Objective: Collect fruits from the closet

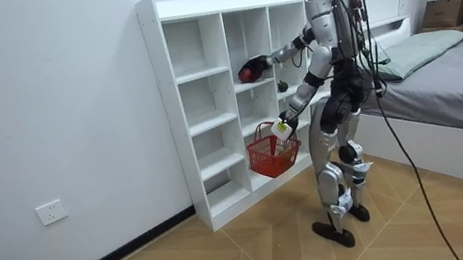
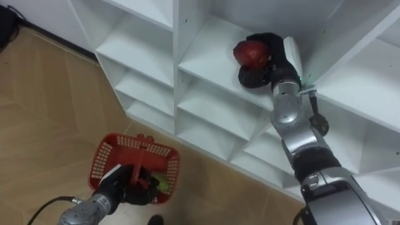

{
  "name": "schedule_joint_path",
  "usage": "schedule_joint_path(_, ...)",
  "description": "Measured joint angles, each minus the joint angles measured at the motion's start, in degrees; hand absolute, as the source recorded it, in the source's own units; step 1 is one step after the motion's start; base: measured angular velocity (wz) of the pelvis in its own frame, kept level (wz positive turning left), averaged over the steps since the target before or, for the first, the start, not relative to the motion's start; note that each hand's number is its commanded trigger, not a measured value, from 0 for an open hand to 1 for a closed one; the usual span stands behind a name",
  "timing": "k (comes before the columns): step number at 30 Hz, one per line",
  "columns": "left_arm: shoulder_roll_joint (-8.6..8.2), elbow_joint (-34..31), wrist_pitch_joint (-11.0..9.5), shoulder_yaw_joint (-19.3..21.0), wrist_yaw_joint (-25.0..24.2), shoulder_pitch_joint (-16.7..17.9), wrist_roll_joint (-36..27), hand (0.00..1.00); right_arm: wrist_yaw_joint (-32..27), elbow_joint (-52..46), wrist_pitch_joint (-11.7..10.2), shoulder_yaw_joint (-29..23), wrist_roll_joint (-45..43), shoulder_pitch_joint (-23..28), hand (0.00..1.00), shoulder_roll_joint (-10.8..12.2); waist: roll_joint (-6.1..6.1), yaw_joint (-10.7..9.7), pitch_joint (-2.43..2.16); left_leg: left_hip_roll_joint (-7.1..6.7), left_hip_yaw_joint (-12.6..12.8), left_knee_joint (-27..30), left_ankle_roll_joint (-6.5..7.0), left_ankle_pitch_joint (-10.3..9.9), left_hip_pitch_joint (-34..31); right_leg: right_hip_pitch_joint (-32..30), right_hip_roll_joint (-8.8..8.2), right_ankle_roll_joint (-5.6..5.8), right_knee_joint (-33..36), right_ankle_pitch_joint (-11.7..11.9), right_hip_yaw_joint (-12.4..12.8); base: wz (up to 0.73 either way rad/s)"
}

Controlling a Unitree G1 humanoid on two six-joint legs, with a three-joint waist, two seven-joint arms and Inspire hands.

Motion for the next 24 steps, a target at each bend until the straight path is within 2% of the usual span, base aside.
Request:
schedule_joint_path(5, 0.02, 0.1, -0.1, 0.3, 0.7, -0.2, -0.1, 1.0, 0.9, -5.6, 0.4, 0.4, -2.1, 2.5, 1.0, 0.6, 0.09, -0.1, -0.07, 0.45, 1.4, -0.1, -0.07, 0.0, 0.0, -0.7, 0.04, -0.04, 0.4, 0.0, 1.4, -0.13)
schedule_joint_path(11, -0.45, 0.0, -0.6, 0.7, 2.3, -0.4, -1.3, 1.0, 4.9, -16.5, 0.9, 0.8, -2.4, 9.3, 1.0, 2.2, 0.23, -1.7, -0.19, 0.7, 3.3, 0.0, -0.01, 0.0, 0.0, -1.7, 0.2, -0.14, 0.7, 0.2, 3.7, -0.14)
schedule_joint_path(14, -1.1, 0.0, -0.6, 0.8, 2.3, 0.1, -1.7, 1.0, 7.5, -22.3, 1.3, 0.8, -2.3, 13.4, 1.0, 2.2, 1.08, -2.7, -0.72, 0.7, 3.5, 0.1, 0.02, 0.0, -0.1, -2.1, 0.16, -0.14, 1.2, 0.2, 4.2, -0.04)
schedule_joint_path(16, -1.71, 0.0, -0.6, 0.8, 2.3, 0.2, -2.6, 1.0, 9.3, -26.4, 1.3, 0.9, -2.3, 16.0, 1.0, 2.2, 2.0, -3.3, -1.25, 0.8, 4.2, 0.2, 0.02, 0.0, 0.2, -2.1, 0.16, -0.14, 1.5, 0.2, 4.6, -0.08)
schedule_joint_path(19, -1.99, 0.0, -1.5, 0.8, 2.3, 0.2, -2.9, 1.0, 10.8, -28.3, 1.1, 1.1, -2.3, 16.9, 1.0, 2.4, 2.81, -5.2, -1.76, 1.03, 5.2, 0.2, 0.02, 0.0, 0.9, -1.9, 0.11, -0.14, 2.2, 0.2, 5.0, -0.08)
schedule_joint_path(22, -2.24, 0.1, -2.8, 0.7, 2.4, 0.3, -3.6, 1.0, 11.8, -31.6, 1.1, 1.1, -3.6, 19.4, 1.0, 2.4, 2.92, -6.5, -1.86, 1.19, 6.3, 0.2, 0.03, 0.0, 1.3, -1.9, 0.2, -0.3, 2.2, 0.3, 6.0, -0.18)
schedule_joint_path(24, -2.32, 0.1, -2.9, 0.6, 2.4, 0.3, -3.6, 1.0, 12.5, -33.0, 1.1, 1.1, -3.5, 21.7, 1.0, 2.3, 2.86, -7.1, -1.89, 1.23, 6.4, 0.5, 0.05, 0.0, 1.3, -1.9, 0.22, -0.47, 2.2, 0.4, 6.1, -0.09)
